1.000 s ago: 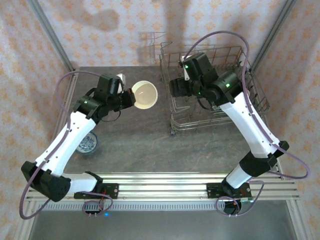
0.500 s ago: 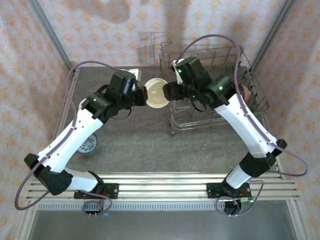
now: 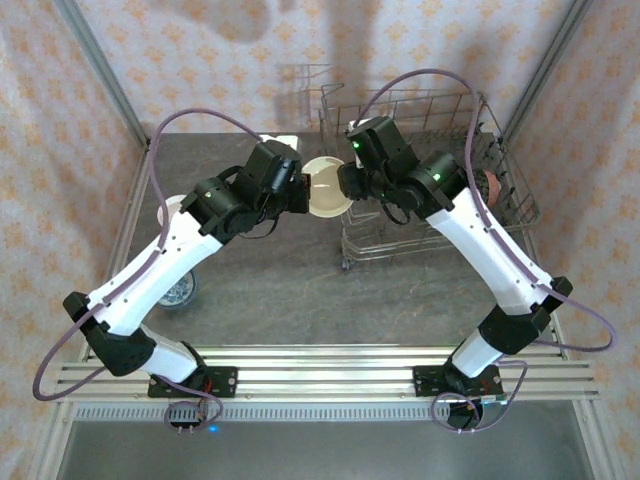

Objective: Load the bowls into the dish rack

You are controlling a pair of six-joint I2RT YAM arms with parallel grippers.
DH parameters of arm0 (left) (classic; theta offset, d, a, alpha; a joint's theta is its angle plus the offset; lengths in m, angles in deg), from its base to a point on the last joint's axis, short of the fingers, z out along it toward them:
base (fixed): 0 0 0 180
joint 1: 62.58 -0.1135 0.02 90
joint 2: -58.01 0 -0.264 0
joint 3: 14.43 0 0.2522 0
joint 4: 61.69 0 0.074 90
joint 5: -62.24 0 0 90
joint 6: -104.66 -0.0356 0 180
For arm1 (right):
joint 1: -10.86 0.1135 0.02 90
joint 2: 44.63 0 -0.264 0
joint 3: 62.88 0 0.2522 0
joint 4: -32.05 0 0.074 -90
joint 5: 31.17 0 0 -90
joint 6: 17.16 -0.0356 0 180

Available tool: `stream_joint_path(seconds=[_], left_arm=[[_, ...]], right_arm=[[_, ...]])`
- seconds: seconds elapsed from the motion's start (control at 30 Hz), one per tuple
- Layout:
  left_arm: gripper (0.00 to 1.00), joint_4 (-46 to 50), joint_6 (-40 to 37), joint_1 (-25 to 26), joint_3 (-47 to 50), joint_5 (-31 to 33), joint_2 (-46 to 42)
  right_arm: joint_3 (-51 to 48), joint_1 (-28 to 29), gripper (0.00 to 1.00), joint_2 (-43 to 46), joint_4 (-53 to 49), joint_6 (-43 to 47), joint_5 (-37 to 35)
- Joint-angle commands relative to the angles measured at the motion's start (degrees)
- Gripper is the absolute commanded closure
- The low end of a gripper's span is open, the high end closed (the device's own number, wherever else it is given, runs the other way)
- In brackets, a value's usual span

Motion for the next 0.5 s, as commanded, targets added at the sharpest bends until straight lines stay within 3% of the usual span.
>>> stream_joint_path(seconds=[0.0, 0.1, 0.27, 0.47], left_arm=[[1.00, 0.77, 1.52, 0.84, -3.56, 4.64, 0.17], [1.00, 1.38, 1.70, 1.29, -4.18, 4.71, 0.59], [1.00, 1.13, 1.70, 1.62, -4.82, 4.33, 0.58], [1.00, 1.51, 1.52, 1.82, -5.46, 3.88, 0.59]], right_arm=[[-0.14, 0.69, 0.68, 0.09, -1.29, -0.75, -4.08], [-0.19, 0.76, 0.74, 0.03, -1.58, -0.78, -4.11], [-0.46, 0.77, 0.76, -0.89, -1.94, -1.03, -3.25], [0.48, 0.86, 0.88, -1.98, -2.42, -1.69, -3.85]])
